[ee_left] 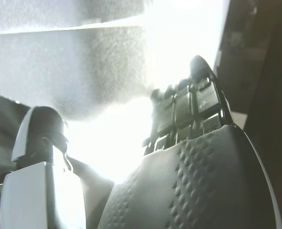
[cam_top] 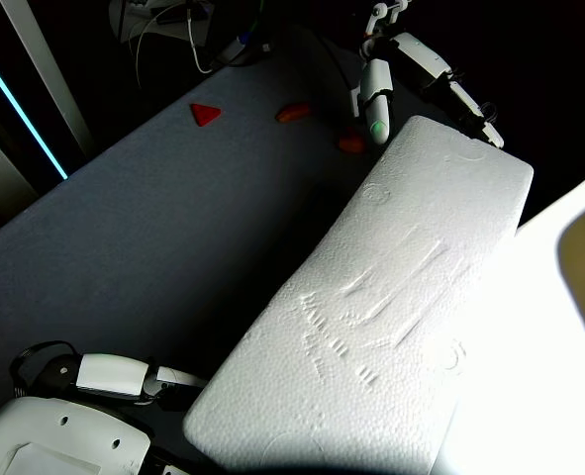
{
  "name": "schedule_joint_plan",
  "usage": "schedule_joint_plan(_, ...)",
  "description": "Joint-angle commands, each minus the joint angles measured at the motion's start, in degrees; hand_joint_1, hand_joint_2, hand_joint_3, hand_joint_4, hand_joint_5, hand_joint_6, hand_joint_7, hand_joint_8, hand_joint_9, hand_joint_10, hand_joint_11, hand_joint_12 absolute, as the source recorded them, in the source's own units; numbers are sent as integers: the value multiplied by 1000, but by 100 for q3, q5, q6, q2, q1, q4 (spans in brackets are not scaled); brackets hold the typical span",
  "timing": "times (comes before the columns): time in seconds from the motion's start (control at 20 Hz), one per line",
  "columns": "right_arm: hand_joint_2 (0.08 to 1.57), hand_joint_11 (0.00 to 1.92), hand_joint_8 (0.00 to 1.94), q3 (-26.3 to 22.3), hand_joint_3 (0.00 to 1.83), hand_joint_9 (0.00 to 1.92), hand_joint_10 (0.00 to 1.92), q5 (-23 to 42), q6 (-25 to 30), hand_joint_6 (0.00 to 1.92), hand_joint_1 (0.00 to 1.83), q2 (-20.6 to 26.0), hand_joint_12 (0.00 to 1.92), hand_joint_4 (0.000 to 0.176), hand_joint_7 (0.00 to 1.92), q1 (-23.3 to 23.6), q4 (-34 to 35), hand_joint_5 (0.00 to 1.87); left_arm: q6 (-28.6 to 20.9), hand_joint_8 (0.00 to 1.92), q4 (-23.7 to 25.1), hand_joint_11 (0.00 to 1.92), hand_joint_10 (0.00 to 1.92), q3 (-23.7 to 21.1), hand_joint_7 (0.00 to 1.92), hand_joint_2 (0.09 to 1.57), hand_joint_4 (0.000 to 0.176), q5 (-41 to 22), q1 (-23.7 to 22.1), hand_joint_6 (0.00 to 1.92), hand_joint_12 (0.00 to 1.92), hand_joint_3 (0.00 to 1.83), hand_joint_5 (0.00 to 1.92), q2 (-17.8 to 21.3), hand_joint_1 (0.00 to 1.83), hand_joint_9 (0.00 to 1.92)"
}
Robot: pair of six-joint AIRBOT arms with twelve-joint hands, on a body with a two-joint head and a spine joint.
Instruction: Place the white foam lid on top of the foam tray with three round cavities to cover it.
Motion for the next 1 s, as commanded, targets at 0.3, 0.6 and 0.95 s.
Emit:
schedule_joint_plan(0.3,1201,2,0,69,4,0,0,336,21,0,556,-25,1,0,0,90,-320,0,-5,0,284,0,0,111,0,1016,30,-289,-56,0,515,0,8,-147,555,0)
schedule_joint_plan(0.6,1188,0,0,-10,1,12,2,329,21,0,535,-24,171,0,32,90,-338,6,-43,0,215,0,0,20,0,1027,2,-416,128,1,236,0,47,-91,542,0)
schedule_joint_plan(0.95,1214,0,0,-243,4,0,0,493,21,0,535,81,0,0,0,44,-402,0,-126,0,275,20,0,-188,0,1035,3,-718,314,2,10,2,56,1,513,0)
